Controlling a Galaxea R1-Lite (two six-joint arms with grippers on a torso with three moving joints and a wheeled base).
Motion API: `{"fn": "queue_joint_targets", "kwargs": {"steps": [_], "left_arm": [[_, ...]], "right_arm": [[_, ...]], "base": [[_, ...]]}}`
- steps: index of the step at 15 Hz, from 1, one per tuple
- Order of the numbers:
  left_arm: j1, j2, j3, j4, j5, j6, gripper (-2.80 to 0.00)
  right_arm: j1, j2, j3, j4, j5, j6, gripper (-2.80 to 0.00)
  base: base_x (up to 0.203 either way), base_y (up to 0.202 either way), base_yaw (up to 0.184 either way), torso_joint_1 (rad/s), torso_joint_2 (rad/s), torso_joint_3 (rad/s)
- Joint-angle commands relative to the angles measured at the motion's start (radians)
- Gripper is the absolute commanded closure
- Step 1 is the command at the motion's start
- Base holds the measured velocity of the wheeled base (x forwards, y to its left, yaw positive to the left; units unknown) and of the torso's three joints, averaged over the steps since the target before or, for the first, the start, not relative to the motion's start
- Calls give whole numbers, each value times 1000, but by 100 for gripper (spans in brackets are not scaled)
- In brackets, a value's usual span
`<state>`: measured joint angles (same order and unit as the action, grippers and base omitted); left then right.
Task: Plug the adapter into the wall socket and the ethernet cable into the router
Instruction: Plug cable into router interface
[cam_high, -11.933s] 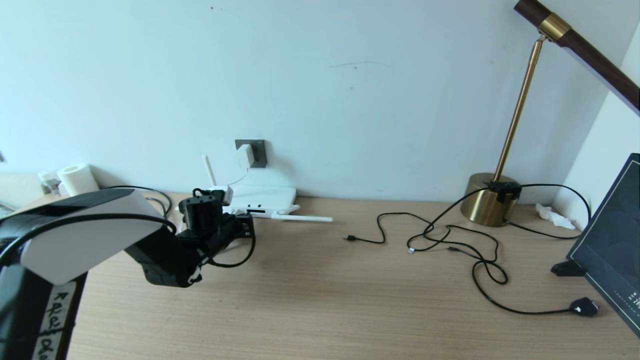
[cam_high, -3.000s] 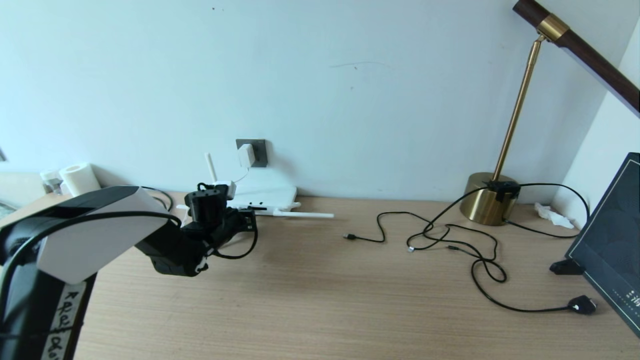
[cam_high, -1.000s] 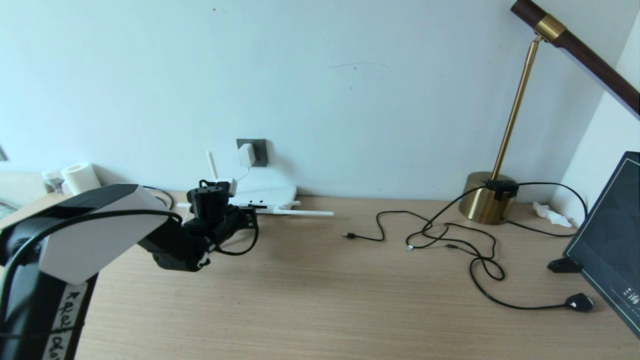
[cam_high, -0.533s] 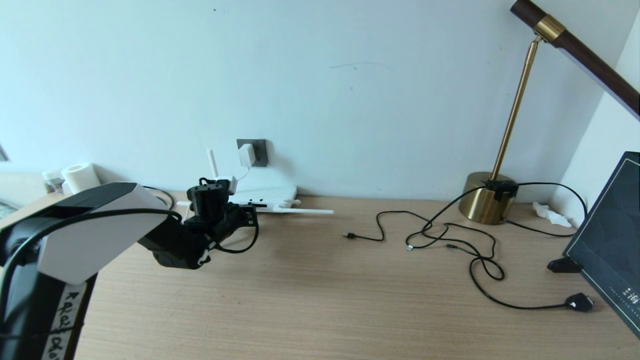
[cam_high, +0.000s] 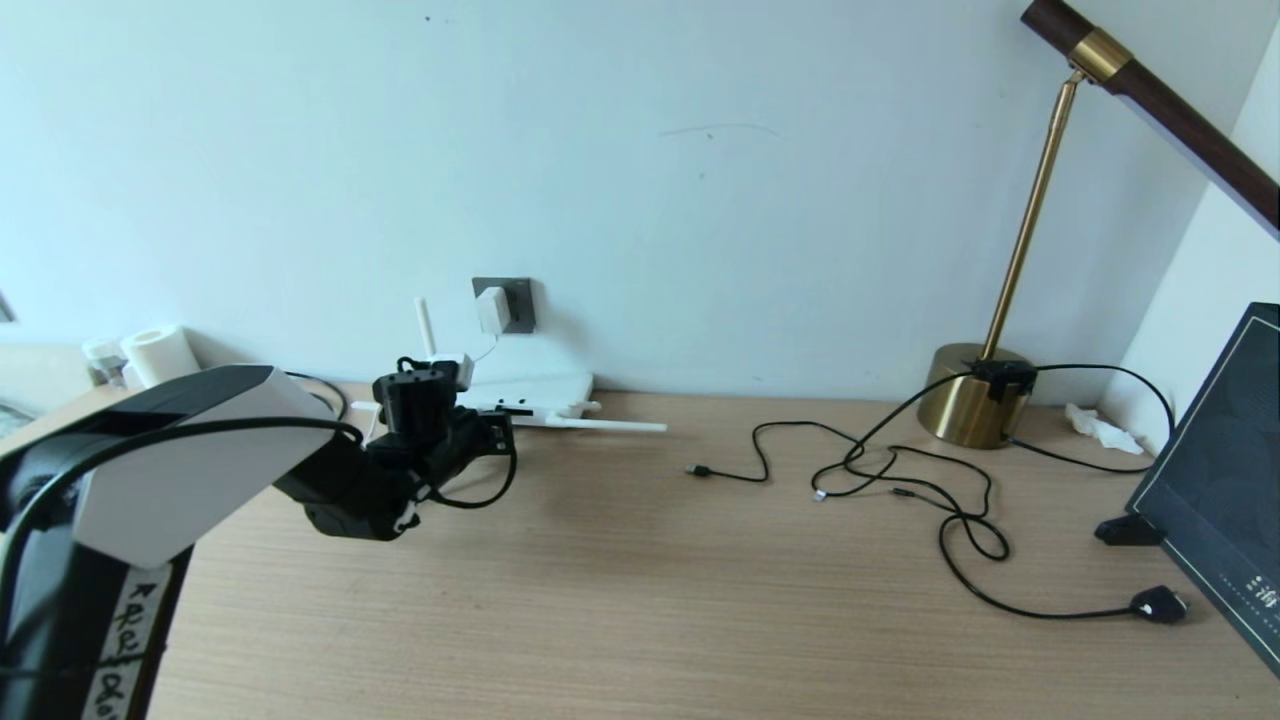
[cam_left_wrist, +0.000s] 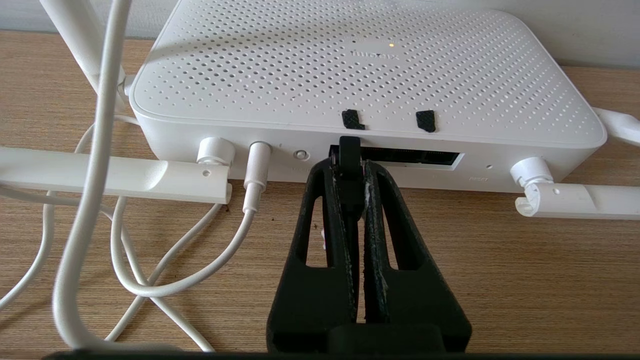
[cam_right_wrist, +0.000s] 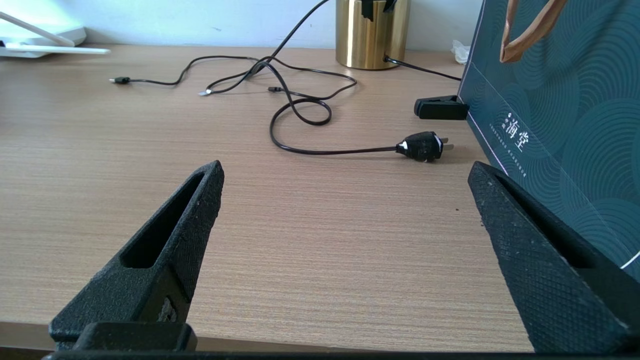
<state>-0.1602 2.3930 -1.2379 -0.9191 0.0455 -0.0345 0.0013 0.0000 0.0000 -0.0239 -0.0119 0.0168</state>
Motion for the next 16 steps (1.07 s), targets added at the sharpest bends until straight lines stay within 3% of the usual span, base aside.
{"fn": "queue_joint_targets", "kwargs": {"steps": [1, 16], "left_arm": [[-4, 0, 17, -1, 1, -1, 0], [-9, -3, 21, -7, 16, -2, 0]], "right_arm": [[0, 0, 11, -1, 0, 0, -280], [0, 0, 12, -1, 0, 0, -280]], "base": [[0, 0, 0, 0, 0, 0], [0, 0, 0, 0, 0, 0]]}}
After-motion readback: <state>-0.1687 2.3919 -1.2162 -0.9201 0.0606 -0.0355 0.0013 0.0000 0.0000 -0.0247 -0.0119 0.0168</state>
